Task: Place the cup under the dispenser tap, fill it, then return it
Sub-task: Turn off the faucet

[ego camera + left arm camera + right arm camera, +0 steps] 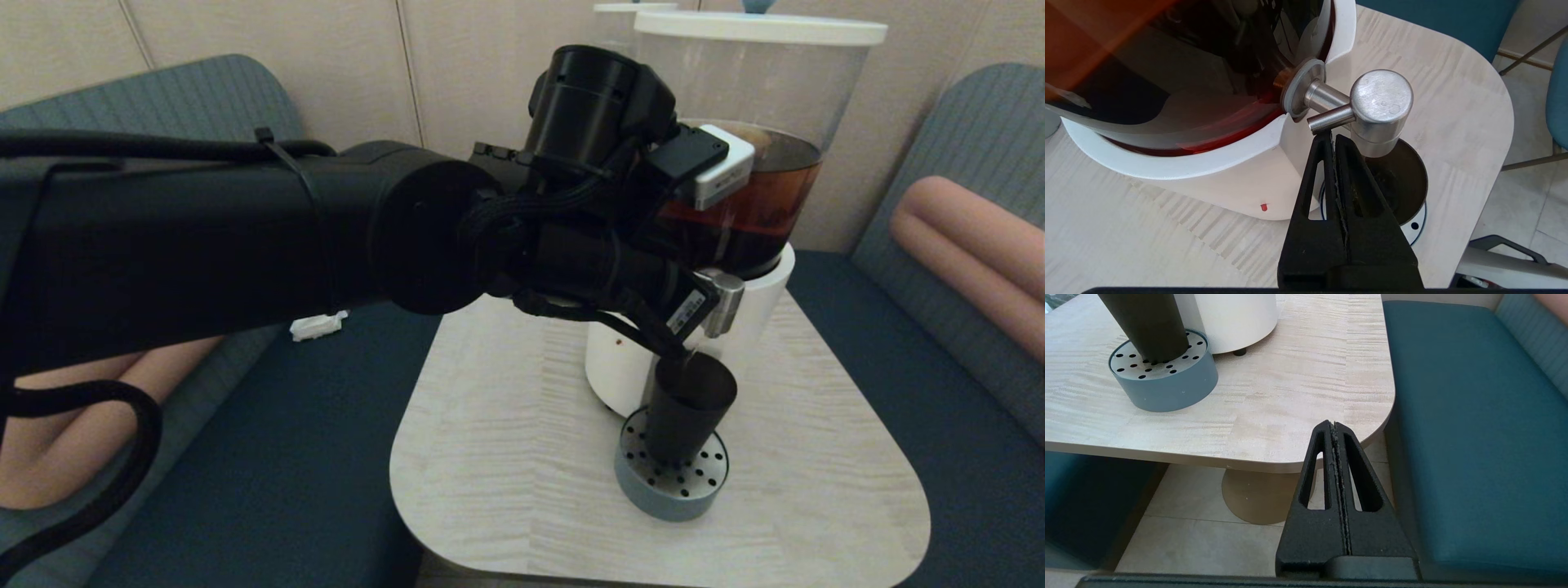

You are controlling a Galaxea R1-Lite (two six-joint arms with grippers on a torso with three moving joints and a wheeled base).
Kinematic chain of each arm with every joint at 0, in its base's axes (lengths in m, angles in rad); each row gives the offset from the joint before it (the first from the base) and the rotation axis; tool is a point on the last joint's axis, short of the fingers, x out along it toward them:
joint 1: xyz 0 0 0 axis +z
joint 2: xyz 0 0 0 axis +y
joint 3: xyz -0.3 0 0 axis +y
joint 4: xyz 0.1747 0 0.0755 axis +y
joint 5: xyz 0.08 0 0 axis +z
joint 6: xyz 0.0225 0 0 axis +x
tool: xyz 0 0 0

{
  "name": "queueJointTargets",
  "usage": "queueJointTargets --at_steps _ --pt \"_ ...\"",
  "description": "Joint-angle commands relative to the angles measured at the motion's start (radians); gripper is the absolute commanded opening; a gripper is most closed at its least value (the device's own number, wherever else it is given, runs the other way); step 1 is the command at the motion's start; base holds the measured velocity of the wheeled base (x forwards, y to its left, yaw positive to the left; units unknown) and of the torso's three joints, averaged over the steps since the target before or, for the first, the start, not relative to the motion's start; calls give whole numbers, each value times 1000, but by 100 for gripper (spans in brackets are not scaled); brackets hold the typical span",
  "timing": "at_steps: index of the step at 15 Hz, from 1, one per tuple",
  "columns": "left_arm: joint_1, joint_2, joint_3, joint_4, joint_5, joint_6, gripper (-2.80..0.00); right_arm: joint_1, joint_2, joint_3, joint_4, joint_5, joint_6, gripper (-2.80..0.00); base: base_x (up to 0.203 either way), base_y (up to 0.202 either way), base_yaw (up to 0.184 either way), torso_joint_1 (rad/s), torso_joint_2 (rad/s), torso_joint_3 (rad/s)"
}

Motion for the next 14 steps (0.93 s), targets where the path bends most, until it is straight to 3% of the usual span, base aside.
queueJointTargets --at_steps 1,14 --pt "0 9 -2 0 0 2 -280 0 1 0 0 0 1 -280 0 0 0 0 0 0" --pt "-3 17 -2 -68 0 5 -280 0 1 0 0 0 1 -280 0 0 0 0 0 0"
